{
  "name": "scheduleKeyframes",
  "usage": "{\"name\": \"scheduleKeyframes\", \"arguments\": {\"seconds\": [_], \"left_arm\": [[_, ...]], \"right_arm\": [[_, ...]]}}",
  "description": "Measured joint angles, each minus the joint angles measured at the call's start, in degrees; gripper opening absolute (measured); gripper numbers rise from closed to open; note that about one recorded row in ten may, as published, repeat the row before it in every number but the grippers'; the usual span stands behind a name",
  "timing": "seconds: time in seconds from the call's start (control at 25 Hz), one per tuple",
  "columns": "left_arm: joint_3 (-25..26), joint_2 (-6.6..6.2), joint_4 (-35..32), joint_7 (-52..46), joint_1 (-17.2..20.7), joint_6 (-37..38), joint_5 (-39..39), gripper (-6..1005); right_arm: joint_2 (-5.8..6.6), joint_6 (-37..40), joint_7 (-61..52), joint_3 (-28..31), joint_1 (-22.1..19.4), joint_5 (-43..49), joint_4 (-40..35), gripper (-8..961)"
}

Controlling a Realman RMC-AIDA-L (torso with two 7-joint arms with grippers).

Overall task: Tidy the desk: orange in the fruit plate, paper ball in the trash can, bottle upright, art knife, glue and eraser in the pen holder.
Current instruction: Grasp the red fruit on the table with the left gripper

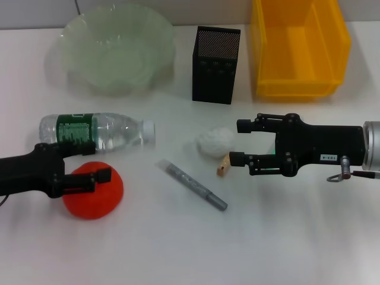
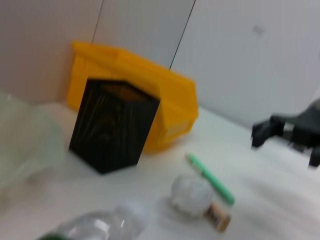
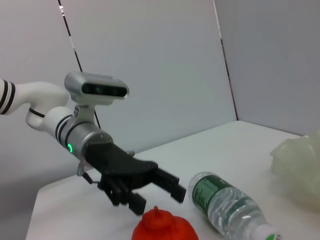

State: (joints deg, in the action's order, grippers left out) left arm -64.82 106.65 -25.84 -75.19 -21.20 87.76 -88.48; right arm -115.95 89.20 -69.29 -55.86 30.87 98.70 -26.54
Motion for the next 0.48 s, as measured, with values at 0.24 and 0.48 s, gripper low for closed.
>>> {"name": "scheduleKeyframes", "arguments": {"seconds": [0.24, 0.48], "left_arm": [[5.8, 0.52, 0.0, 0.46, 0.25, -1.92, -8.66, 859], [6.02, 0.58, 0.0, 0.47, 0.28, -2.56, -9.74, 858]], "right_arm": [[0.02, 0.0, -0.05, -0.13, 0.15, 0.0, 0.0, 767], [0.0, 0.01, -0.07, -0.13, 0.16, 0.0, 0.0, 767]]}}
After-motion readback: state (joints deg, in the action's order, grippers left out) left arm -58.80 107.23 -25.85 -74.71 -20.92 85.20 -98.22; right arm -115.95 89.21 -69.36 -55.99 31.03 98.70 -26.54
